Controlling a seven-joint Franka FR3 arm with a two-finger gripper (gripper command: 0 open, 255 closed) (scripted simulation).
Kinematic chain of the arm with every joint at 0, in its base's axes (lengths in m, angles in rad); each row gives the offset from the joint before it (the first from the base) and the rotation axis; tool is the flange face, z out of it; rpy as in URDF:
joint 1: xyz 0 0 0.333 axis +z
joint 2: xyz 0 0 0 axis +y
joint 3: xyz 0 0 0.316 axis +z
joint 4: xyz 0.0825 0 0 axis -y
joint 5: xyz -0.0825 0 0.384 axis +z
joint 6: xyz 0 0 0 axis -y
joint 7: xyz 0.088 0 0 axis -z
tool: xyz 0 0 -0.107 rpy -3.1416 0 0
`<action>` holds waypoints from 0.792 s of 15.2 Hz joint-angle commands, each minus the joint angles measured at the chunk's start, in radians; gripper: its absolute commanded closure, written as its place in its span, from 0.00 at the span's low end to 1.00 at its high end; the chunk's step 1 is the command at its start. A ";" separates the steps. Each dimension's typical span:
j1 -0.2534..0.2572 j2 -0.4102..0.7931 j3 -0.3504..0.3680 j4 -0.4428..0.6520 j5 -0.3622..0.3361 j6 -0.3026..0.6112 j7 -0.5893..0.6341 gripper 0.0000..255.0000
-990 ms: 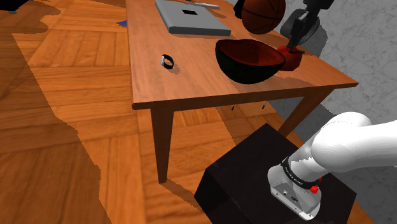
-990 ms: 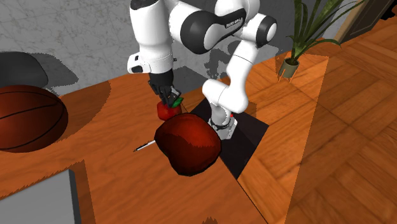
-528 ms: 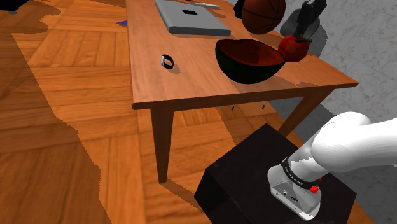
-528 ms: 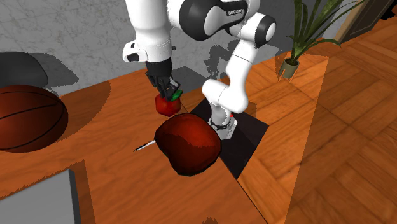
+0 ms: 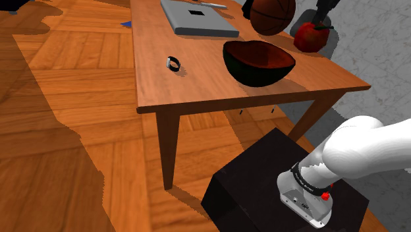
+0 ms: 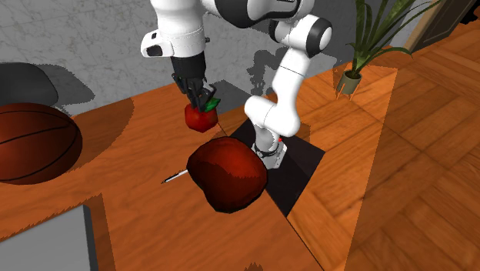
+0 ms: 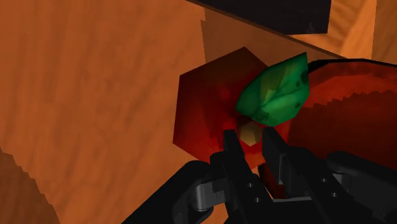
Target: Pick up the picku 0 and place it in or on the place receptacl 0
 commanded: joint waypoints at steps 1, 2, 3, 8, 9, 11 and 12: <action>0.001 0.015 -0.001 0.041 0.001 -0.026 -0.003 1.00; 0.001 0.023 0.000 0.062 0.001 -0.039 -0.004 1.00; 0.002 0.032 0.000 0.084 0.002 -0.052 -0.005 1.00; 0.005 0.080 -0.001 0.198 0.006 -0.118 -0.010 1.00; 0.005 0.091 -0.002 0.222 0.006 -0.131 -0.011 1.00; 0.010 0.107 0.017 0.246 0.018 -0.140 0.013 1.00; 0.014 0.122 0.035 0.266 0.030 -0.147 0.037 1.00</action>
